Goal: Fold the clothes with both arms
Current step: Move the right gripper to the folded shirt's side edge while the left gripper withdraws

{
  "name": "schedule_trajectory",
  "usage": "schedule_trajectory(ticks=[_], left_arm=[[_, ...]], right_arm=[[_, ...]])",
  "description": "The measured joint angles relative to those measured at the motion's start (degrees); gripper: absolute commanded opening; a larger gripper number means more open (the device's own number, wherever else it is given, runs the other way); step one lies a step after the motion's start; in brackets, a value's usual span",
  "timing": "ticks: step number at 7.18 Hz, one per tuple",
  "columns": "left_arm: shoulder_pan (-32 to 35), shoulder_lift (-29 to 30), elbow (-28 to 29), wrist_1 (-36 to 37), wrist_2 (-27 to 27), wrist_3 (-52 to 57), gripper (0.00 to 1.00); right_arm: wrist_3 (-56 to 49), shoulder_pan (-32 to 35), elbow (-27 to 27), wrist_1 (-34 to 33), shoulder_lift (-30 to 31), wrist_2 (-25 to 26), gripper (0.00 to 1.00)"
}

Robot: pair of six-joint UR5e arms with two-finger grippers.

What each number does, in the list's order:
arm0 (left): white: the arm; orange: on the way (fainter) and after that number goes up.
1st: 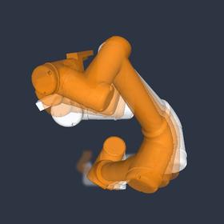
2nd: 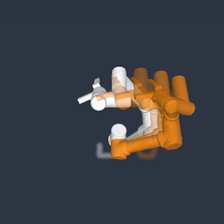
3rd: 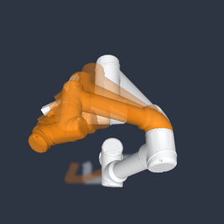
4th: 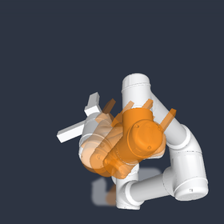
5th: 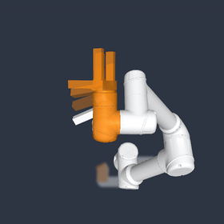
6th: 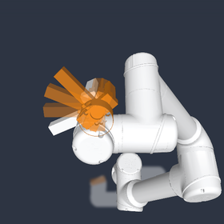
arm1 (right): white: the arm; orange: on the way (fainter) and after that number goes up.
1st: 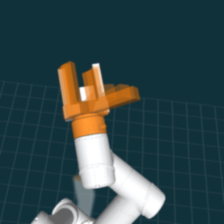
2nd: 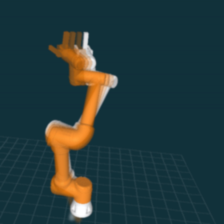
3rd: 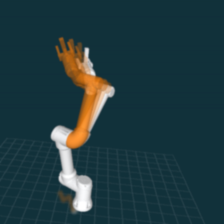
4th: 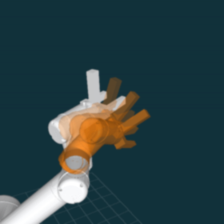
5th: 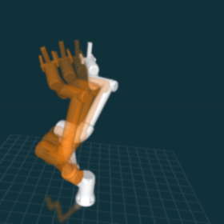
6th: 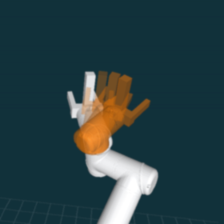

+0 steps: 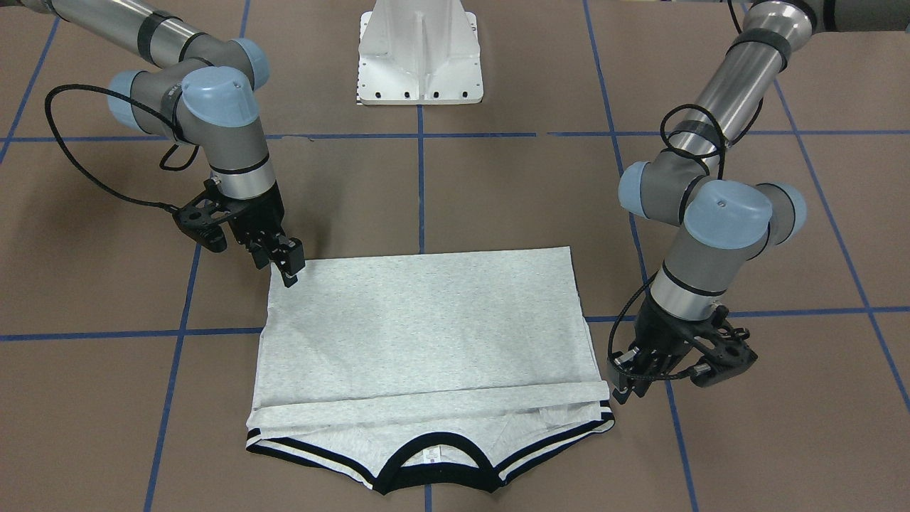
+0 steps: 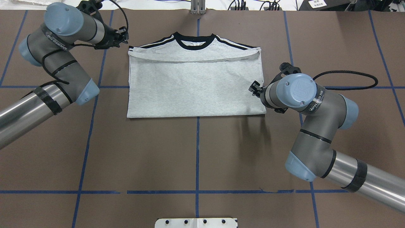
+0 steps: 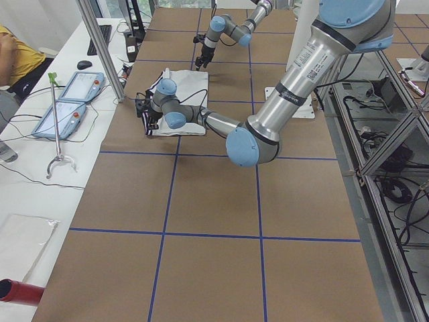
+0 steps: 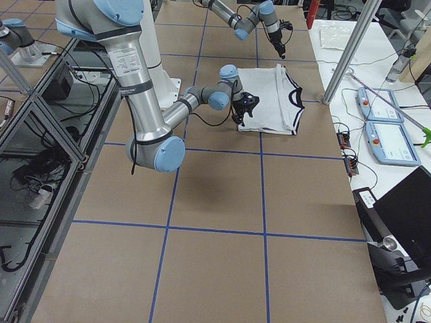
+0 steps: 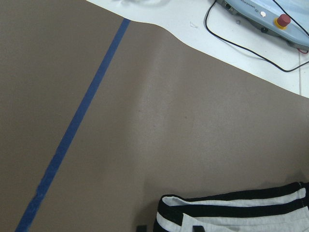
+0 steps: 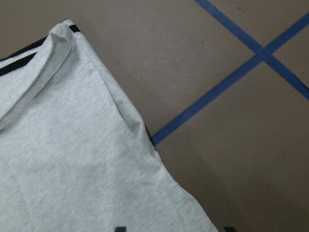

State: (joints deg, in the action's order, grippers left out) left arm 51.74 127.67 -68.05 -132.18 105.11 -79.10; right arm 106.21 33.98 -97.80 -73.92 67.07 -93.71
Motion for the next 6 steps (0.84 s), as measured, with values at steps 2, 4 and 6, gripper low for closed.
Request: schedule_trajectory(ticks=[2,4,6], left_arm=[[0.0,-0.1,-0.6,0.0,-0.1,0.0,0.42],[-0.1,-0.1,-0.8,0.1,-0.1,0.0,0.42],[-0.1,0.0,-1.0,0.1,-0.1,-0.2,0.42]], right_arm=[[1.9,-0.6,1.4,0.1,0.2,0.0,0.72],[2.4,-0.9,2.3,0.2,0.3,-0.1,0.53],[3.3,-1.0,2.3,0.0,0.3,-0.2,0.00]])
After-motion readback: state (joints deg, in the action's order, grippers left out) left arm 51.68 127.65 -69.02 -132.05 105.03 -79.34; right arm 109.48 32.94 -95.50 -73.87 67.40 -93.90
